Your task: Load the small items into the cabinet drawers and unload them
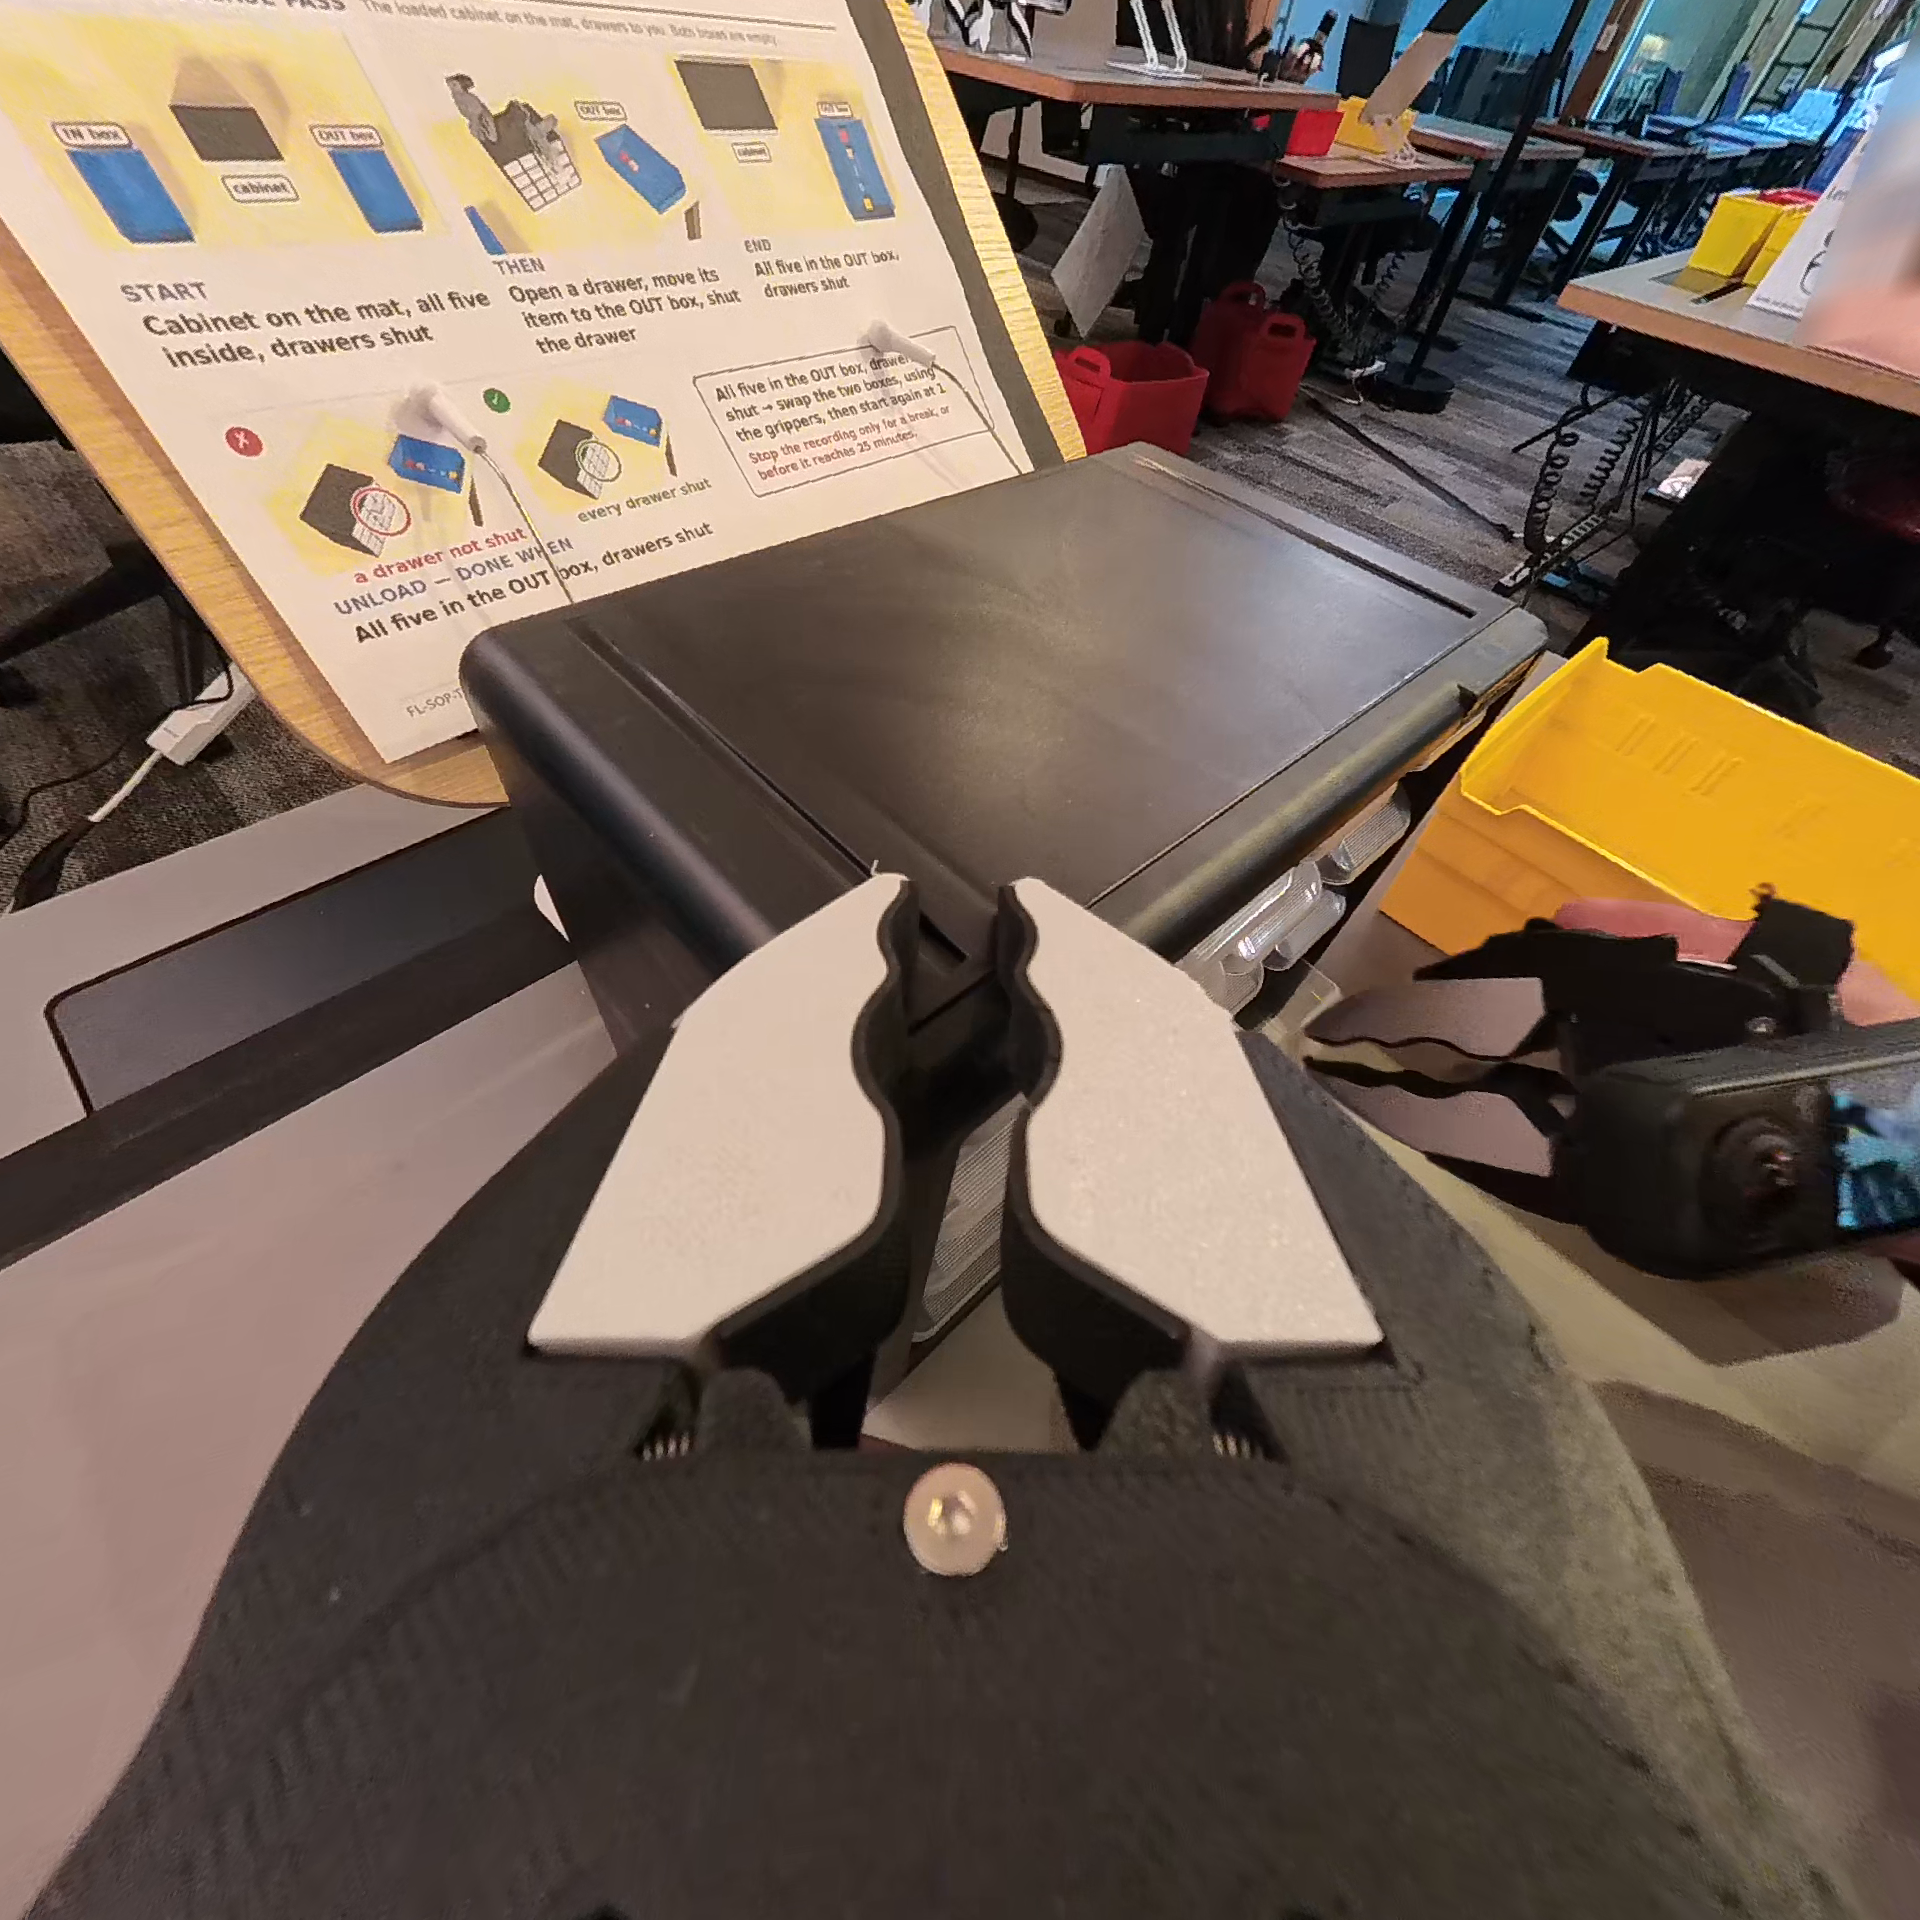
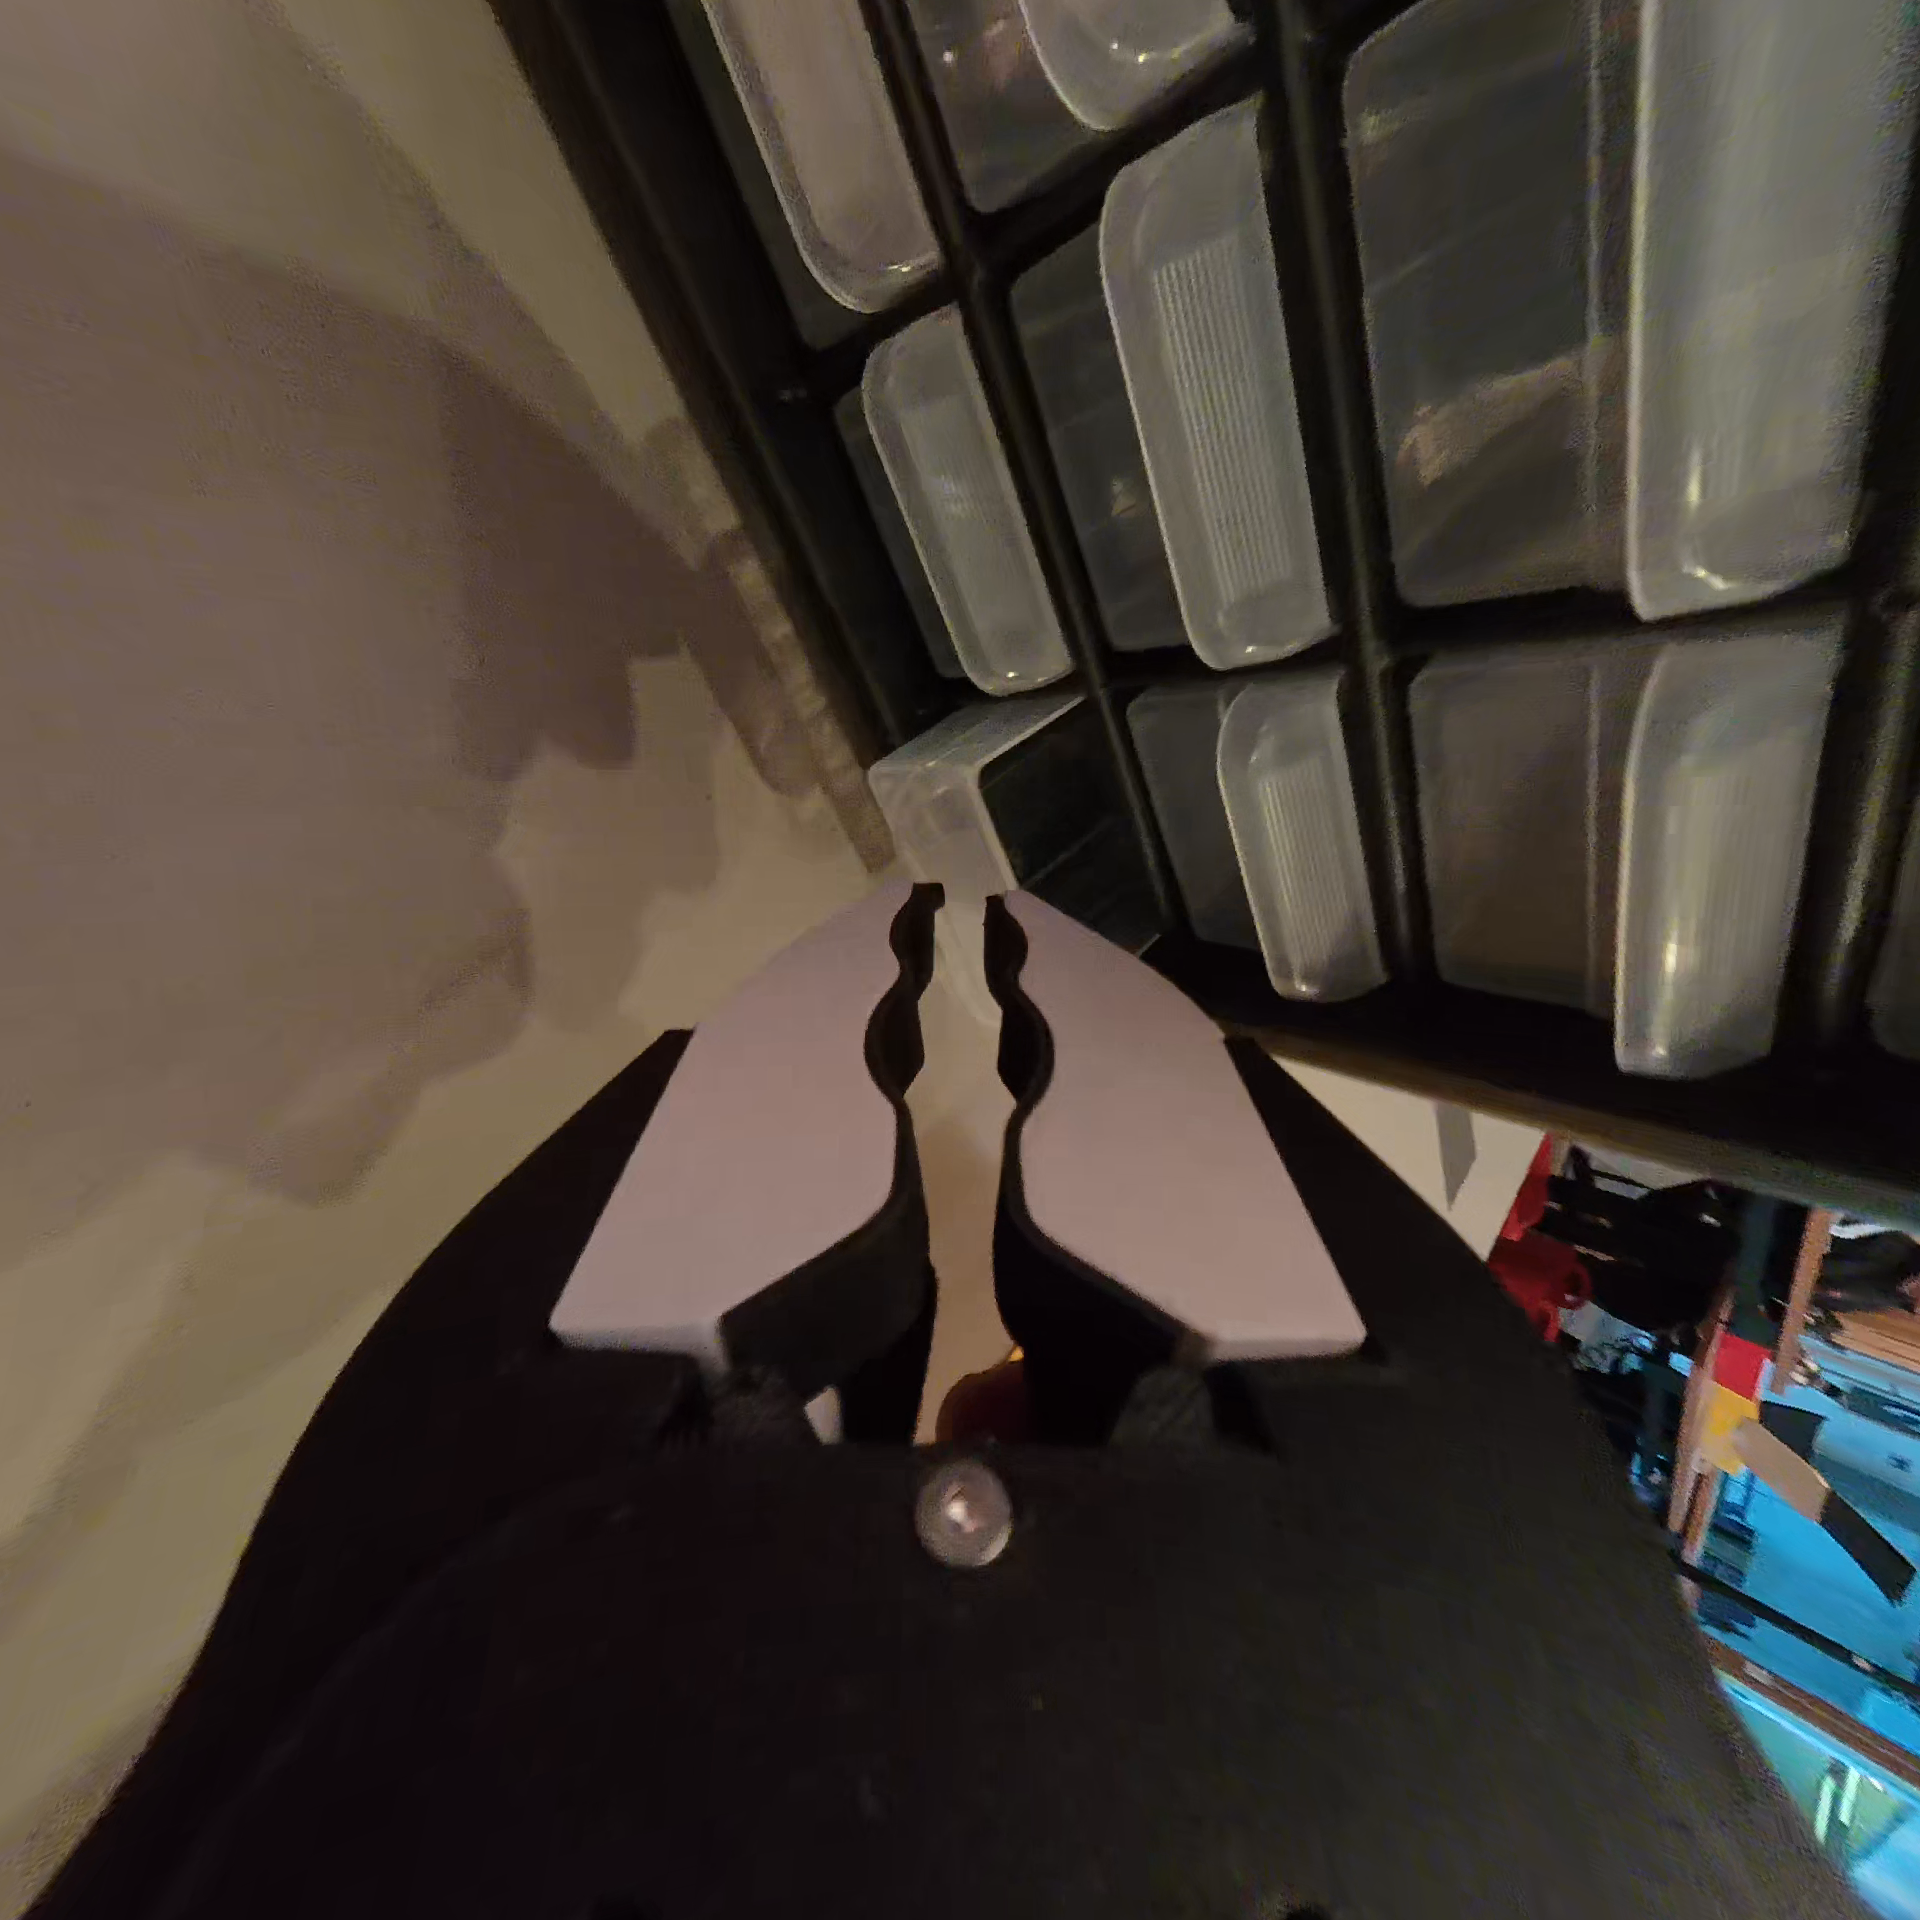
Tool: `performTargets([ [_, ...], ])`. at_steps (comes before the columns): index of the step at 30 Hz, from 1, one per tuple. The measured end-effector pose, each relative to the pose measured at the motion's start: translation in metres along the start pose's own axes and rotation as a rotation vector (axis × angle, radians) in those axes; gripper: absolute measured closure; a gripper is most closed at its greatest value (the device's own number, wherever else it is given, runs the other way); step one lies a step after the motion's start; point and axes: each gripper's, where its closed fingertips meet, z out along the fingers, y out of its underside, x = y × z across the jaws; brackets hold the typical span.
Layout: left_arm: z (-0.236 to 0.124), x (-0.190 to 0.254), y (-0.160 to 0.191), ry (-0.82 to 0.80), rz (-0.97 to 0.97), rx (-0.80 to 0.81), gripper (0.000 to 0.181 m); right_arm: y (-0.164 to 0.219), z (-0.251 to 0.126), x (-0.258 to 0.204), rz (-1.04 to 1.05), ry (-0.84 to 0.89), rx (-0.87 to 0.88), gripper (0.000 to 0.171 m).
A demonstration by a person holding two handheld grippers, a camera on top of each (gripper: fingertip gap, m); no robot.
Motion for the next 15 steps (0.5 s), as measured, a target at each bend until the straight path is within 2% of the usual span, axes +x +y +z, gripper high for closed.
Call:
performTargets([
  [1, 0.000, 0.000, 0.000, 0.000, 0.000, 0.000, 0.165, 0.000, 0.004, 0.001, -0.006, 0.013, -0.006, 0.162],
  [4, 0.000, 0.000, 0.000, 0.001, 0.003, 0.000, 0.166, -0.006, -0.004, 0.000, -0.034, 0.049, 0.036, 0.163],
  [9, 0.000, 0.000, 0.000, 0.005, 0.001, 0.008, 0.166, -0.011, -0.023, -0.025, -0.083, -0.050, 0.098, 0.163],
  [15, 0.000, 0.000, 0.000, 0.006, -0.002, 0.010, 0.167, -0.006, 0.017, -0.013, -0.022, 0.057, 0.049, 0.162],
])
